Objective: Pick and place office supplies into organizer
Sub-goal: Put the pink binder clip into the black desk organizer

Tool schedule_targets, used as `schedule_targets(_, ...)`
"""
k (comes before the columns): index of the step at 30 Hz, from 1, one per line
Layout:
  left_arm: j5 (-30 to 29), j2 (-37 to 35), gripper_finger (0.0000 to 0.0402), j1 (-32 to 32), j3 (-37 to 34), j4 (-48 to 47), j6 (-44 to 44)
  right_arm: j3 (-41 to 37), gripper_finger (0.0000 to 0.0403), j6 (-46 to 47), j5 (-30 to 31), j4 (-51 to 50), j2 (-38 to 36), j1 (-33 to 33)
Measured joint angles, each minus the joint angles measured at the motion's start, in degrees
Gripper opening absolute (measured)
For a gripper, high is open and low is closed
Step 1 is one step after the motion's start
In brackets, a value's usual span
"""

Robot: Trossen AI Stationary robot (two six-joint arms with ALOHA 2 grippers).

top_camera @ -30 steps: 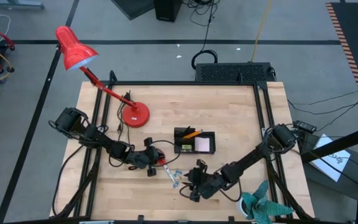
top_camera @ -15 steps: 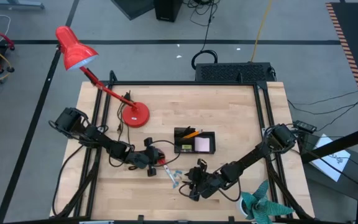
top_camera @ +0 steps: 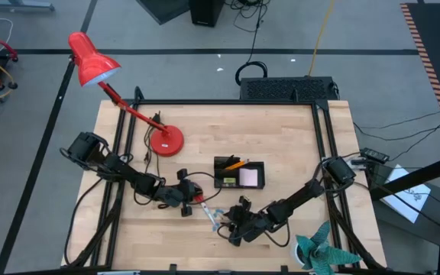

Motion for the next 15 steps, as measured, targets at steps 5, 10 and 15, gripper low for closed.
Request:
schedule_targets(5, 0.0, 0.0, 0.0047, 0.0, 0.0, 0.0, 0.0, 0.0, 0.0153, 0.1, -0.2, 0.3, 0.0, -0.4)
schedule_targets(10, 0.0, 0.0, 0.0047, 0.0, 0.0, 0.1, 0.0, 0.0, 0.0153, 0.2, -0.3, -0.6, 0.0, -0.7)
schedule_targets(15, 0.0, 0.0, 0.0047, 0.0, 0.0, 0.1, 0.1, 0.0, 0.0153, -0.9, 0.0, -0.9, 0.0, -0.8)
